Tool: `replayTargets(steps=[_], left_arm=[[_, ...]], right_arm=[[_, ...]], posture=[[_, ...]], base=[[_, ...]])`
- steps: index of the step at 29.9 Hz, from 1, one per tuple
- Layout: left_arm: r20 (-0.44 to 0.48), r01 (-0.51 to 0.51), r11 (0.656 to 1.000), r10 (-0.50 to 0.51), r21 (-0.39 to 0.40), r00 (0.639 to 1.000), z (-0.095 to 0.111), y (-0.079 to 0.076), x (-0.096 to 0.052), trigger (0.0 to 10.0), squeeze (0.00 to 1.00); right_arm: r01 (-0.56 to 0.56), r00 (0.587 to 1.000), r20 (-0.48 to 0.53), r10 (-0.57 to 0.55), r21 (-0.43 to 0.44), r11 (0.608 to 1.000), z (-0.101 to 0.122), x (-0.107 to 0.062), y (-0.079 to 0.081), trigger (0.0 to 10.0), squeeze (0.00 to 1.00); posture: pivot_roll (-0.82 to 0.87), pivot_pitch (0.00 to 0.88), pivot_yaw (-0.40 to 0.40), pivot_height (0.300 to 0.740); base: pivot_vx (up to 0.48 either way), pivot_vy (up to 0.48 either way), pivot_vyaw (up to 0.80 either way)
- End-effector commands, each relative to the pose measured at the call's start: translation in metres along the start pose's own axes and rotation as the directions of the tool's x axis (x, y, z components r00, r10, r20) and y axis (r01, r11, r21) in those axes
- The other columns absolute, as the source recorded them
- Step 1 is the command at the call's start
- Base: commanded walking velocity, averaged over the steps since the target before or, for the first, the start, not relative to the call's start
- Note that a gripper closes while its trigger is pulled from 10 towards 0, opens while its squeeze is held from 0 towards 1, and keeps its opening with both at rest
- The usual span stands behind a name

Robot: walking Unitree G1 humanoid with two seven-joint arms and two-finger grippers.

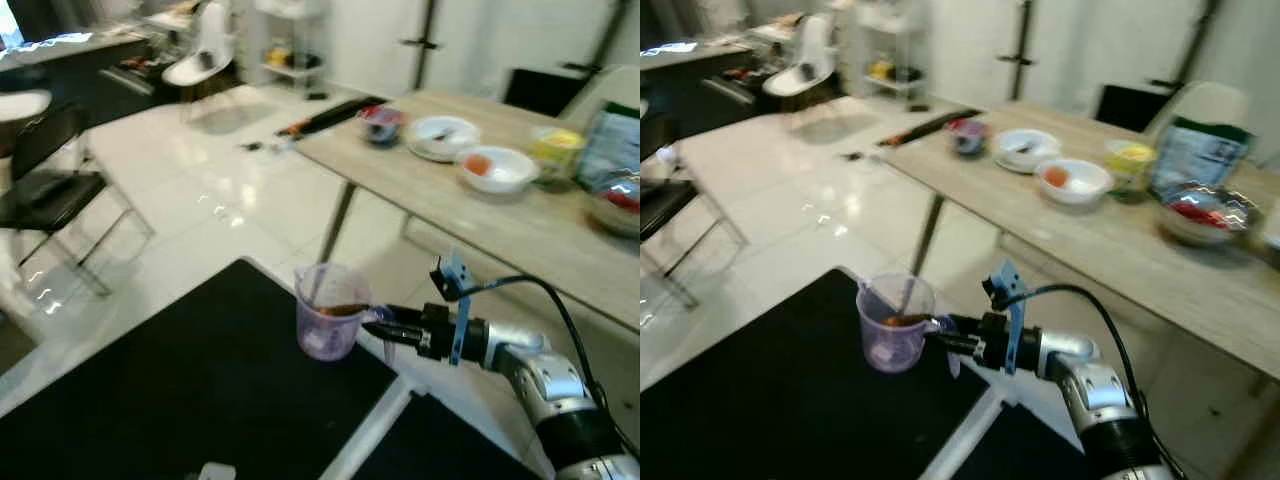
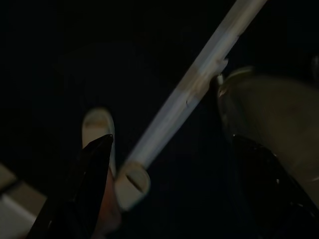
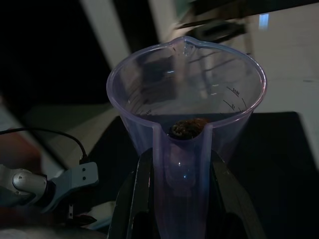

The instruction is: Restocking fridge

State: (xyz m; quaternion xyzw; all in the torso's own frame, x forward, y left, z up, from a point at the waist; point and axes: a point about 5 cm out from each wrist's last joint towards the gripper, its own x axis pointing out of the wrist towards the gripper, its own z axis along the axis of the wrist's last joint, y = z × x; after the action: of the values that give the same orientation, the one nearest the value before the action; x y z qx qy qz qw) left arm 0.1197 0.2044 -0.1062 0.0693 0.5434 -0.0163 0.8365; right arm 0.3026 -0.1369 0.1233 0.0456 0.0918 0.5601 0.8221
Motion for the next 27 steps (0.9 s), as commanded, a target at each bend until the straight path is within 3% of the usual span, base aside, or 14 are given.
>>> replayTargets(steps=[1, 8, 13, 20, 27], left_arm=[[-0.006, 0.006, 1.000, -0.006, 0.005, 1.000, -0.002, 0.000, 0.000, 10.0, 0.00], [-0.008, 0.005, 1.000, -0.005, 0.007, 1.000, -0.003, 0.001, 0.000, 10.0, 0.00], [-0.011, -0.003, 1.000, 0.003, 0.018, 1.000, -0.004, 0.002, -0.001, 10.0, 0.00], [-0.009, -0.007, 1.000, 0.008, 0.029, 1.000, -0.004, 0.003, -0.001, 10.0, 0.00], [-0.002, -0.007, 0.999, 0.007, 0.039, 1.000, 0.000, 0.001, 0.000, 10.0, 0.00]], right_arm=[[0.007, 1.000, 0.003, -0.007, -0.018, 1.000, 0.003, 0.001, -0.001, 10.0, 0.00], [0.055, 0.998, 0.002, -0.055, -0.008, 0.998, 0.001, 0.002, -0.007, 10.0, 0.00], [0.123, 0.992, -0.004, -0.123, 0.026, 0.992, -0.012, 0.000, -0.015, 10.0, 0.00], [0.090, 0.996, 0.017, -0.093, 0.141, 0.986, -0.039, 0.001, -0.006, 10.0, 0.00], [0.016, 0.996, 0.085, -0.028, 0.146, 0.989, -0.034, 0.011, 0.003, 10.0, 0.00]], posture=[[0.01, 0.000, 0.030, 0.740], [0.01, 0.000, 0.032, 0.740], [0.02, 0.000, 0.033, 0.740], [0.02, 0.000, 0.036, 0.740], [0.02, 0.000, 0.043, 0.740]], base=[[0.000, 0.000, -0.76], [0.000, 0.000, -0.76], [0.000, 0.000, -0.76], [0.000, 0.000, -0.75], [0.000, 0.000, -0.76]])
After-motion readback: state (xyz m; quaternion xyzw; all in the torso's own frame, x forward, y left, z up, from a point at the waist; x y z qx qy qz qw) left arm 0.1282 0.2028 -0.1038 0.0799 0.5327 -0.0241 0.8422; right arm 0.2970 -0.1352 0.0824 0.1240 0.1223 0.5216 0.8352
